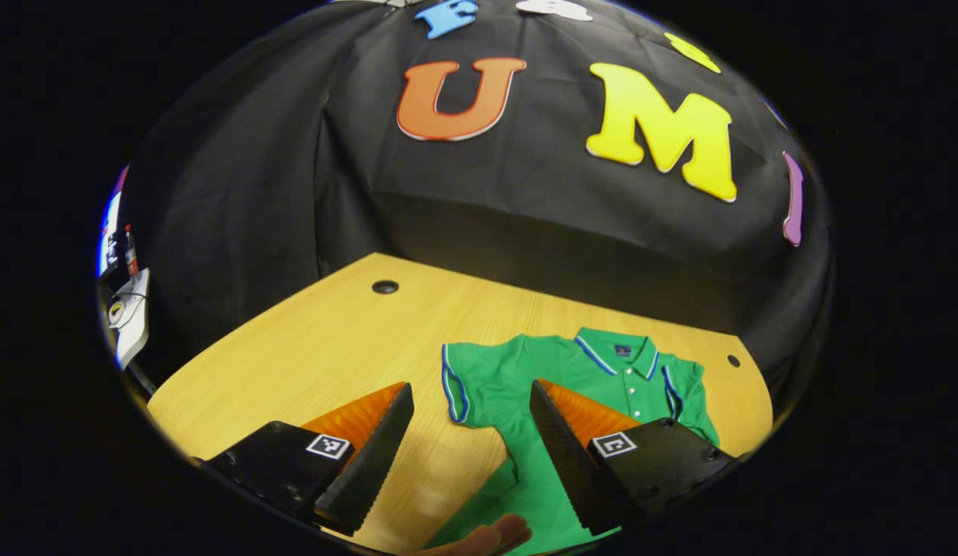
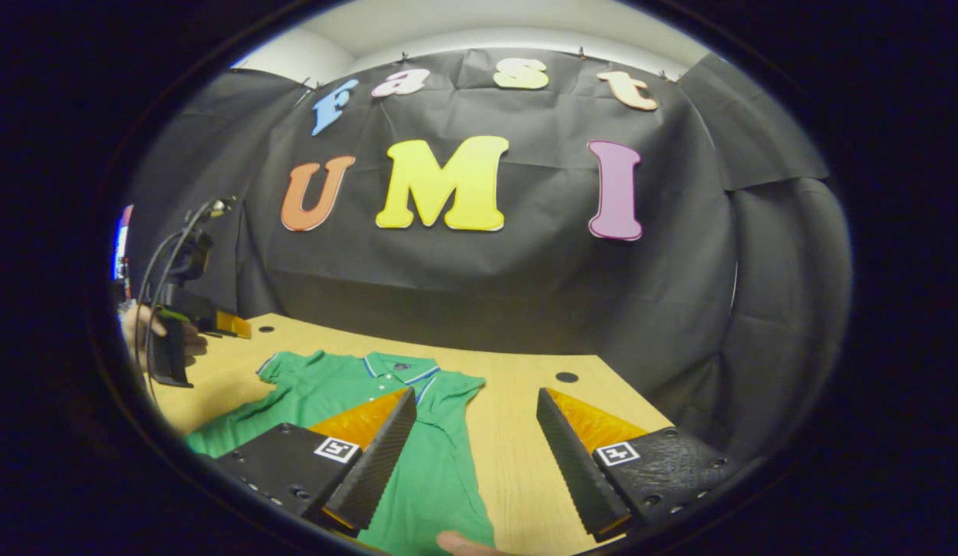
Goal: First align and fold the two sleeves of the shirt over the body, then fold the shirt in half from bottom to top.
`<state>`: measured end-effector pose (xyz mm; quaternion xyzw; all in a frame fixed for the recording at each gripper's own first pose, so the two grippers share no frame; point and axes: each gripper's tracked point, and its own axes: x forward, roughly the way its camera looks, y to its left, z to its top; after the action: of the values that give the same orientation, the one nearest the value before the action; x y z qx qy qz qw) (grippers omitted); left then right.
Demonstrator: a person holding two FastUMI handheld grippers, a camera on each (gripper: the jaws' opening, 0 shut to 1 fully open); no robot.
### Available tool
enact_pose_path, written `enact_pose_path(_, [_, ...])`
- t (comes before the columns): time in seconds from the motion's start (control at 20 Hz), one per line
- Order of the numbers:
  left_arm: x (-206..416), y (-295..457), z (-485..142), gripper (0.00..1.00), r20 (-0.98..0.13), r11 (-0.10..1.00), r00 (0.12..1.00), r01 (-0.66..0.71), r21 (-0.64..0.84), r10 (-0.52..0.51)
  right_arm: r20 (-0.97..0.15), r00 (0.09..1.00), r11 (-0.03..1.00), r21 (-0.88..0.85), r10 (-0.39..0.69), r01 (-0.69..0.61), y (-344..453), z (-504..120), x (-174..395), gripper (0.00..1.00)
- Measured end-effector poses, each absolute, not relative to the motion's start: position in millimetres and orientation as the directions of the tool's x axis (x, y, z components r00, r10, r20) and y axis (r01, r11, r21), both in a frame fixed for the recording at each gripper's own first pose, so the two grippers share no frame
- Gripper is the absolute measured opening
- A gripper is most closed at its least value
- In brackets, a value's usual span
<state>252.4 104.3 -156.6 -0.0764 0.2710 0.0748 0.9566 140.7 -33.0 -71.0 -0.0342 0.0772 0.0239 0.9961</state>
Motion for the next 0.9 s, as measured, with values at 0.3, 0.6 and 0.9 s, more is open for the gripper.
enact_pose_path(0.3, [289.9, 135.9, -207.5, 0.91, -0.652, 0.974, 0.749, -0.217, -0.066, 0.123, -0.118, 0.989, 0.992, -0.072, 0.091, -0.100, -30.4, -72.5, 123.4, 0.95])
enact_pose_path(0.6, [304.9, 119.0, -247.6, 0.85, -0.719, 0.974, 0.694, -0.188, -0.129, 0.039, -0.126, 0.988, 0.995, -0.031, 0.094, -0.099, -38.7, -78.7, 126.1, 0.95])
enact_pose_path(0.9, [320.2, 118.1, -253.9, 0.33, -0.730, 0.976, 0.682, -0.186, -0.112, 0.046, -0.141, 0.985, 0.994, -0.026, 0.098, -0.102, -38.2, -85.3, 129.1, 0.98])
